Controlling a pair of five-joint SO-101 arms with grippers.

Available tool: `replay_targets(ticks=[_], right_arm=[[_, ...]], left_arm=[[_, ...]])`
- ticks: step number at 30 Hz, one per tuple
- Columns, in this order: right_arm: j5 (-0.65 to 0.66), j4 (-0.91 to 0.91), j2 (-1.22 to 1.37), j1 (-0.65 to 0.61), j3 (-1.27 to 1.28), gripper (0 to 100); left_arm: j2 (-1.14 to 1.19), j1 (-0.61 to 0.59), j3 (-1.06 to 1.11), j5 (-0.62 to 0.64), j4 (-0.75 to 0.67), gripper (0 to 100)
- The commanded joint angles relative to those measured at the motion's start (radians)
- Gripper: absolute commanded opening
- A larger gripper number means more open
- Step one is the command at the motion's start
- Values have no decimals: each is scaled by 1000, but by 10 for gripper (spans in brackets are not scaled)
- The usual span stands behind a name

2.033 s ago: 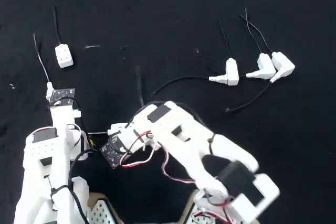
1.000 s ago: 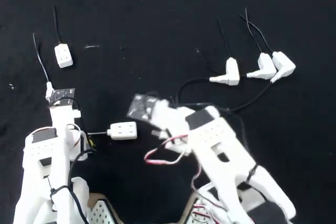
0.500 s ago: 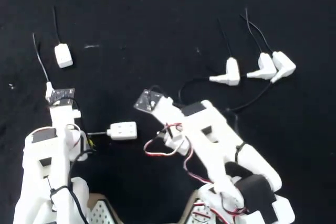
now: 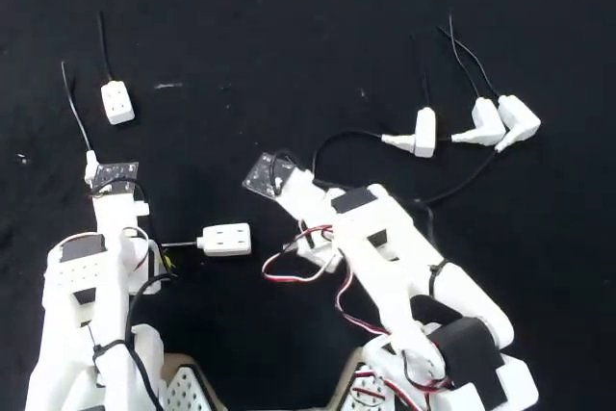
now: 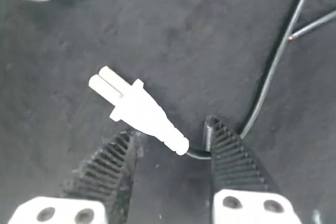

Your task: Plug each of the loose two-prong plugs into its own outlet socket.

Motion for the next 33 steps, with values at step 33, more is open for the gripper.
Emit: replay_targets(ticks=[33], right_arm=[[-9, 566, -607, -12, -424, 10]], left_arm=[[-11, 13, 1, 0, 2, 210]])
